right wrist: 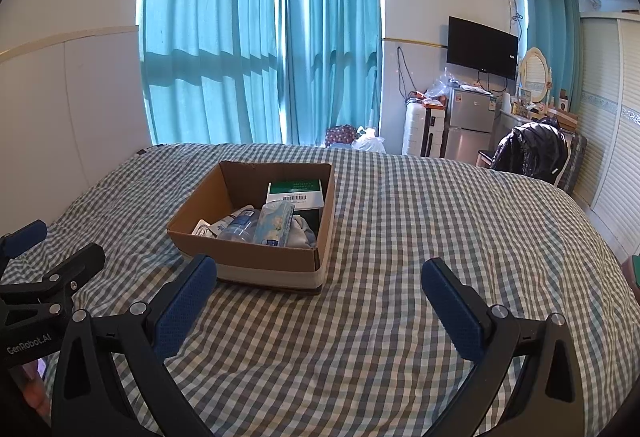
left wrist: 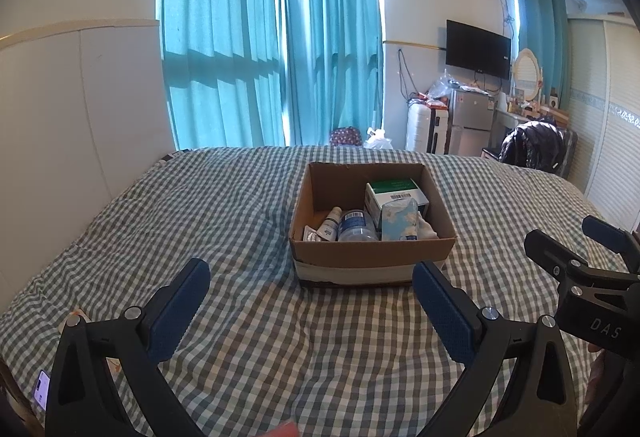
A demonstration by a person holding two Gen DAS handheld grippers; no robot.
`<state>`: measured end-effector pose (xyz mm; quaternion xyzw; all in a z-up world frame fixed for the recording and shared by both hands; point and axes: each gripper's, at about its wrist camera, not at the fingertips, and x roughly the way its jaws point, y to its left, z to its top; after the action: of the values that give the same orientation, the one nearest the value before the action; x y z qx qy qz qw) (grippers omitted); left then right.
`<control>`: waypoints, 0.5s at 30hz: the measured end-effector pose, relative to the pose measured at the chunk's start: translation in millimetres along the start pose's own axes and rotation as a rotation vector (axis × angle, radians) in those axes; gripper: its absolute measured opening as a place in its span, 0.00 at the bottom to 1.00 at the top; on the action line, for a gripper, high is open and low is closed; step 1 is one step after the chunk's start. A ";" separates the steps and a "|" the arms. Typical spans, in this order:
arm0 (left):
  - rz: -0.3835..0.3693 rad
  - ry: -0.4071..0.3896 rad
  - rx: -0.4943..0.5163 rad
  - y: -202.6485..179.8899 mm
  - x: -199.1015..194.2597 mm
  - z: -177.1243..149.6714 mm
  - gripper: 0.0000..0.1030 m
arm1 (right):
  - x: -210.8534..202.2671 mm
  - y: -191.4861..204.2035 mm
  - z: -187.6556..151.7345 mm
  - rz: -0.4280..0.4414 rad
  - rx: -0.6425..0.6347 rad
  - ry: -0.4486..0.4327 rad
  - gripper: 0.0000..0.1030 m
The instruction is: Organize objects
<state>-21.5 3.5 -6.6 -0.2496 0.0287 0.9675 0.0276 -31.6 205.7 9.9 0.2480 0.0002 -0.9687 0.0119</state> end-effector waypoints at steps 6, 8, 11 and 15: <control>-0.002 0.001 -0.004 -0.2 0.4 -0.9 1.00 | 0.6 1.0 -0.7 -0.001 -0.002 0.005 1.00; -0.001 0.003 -0.002 -0.1 0.9 -1.6 1.00 | 0.7 1.0 -1.1 -0.002 -0.003 0.006 1.00; 0.005 0.004 0.003 -0.4 0.9 -1.9 1.00 | 1.7 1.7 -2.0 -0.003 -0.003 0.011 1.00; 0.002 0.004 0.000 0.2 0.5 -1.8 1.00 | 1.8 1.5 -2.2 -0.003 -0.002 0.013 1.00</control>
<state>-21.0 3.2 -8.4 -0.2514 0.0290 0.9671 0.0268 -32.0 204.2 7.1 0.2542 0.0014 -0.9671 0.0108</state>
